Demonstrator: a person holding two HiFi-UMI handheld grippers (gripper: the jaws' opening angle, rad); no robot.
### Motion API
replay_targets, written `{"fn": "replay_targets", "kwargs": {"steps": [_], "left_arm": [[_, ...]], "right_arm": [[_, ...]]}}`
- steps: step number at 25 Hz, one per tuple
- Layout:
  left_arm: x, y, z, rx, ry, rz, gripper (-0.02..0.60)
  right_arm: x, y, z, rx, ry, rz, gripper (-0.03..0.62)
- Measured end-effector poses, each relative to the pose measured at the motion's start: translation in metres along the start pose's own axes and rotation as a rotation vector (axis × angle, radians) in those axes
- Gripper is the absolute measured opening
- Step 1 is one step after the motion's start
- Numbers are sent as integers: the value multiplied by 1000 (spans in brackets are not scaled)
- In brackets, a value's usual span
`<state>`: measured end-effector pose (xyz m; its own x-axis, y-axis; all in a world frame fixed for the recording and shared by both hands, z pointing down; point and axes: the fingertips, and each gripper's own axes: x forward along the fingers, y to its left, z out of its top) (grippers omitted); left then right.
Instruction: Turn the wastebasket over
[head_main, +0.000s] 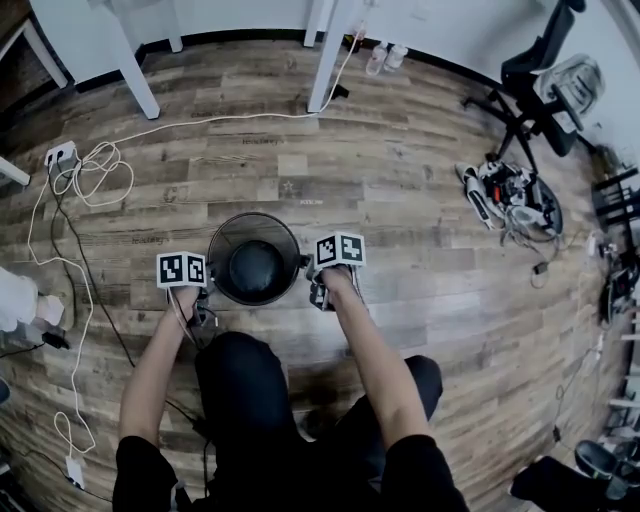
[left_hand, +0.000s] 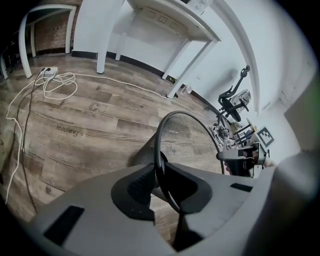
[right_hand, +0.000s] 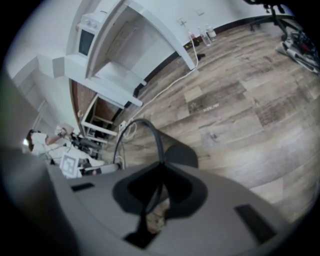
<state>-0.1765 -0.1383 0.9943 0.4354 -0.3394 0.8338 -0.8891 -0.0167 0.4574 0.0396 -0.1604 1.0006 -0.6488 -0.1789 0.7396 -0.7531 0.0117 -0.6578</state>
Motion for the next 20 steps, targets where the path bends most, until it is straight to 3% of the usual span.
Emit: {"fn": "replay_targets", "kwargs": {"steps": [5, 11, 15, 18, 20], "left_arm": [[10, 9, -12, 11, 18, 29, 91], [13, 21, -11, -25, 2, 30, 91], [12, 20, -12, 0, -2, 43, 98], [15, 19, -14, 22, -1, 34, 112], [17, 21, -18, 36, 5, 23, 175]], "right_arm": [[16, -11, -8, -14, 37, -52, 49], [23, -2, -2, -65, 20, -66, 55], [22, -2, -2, -81, -3, -71, 61], [20, -6, -1, -104, -19, -100, 107], [17, -7, -1, -144, -27, -123, 158]]}}
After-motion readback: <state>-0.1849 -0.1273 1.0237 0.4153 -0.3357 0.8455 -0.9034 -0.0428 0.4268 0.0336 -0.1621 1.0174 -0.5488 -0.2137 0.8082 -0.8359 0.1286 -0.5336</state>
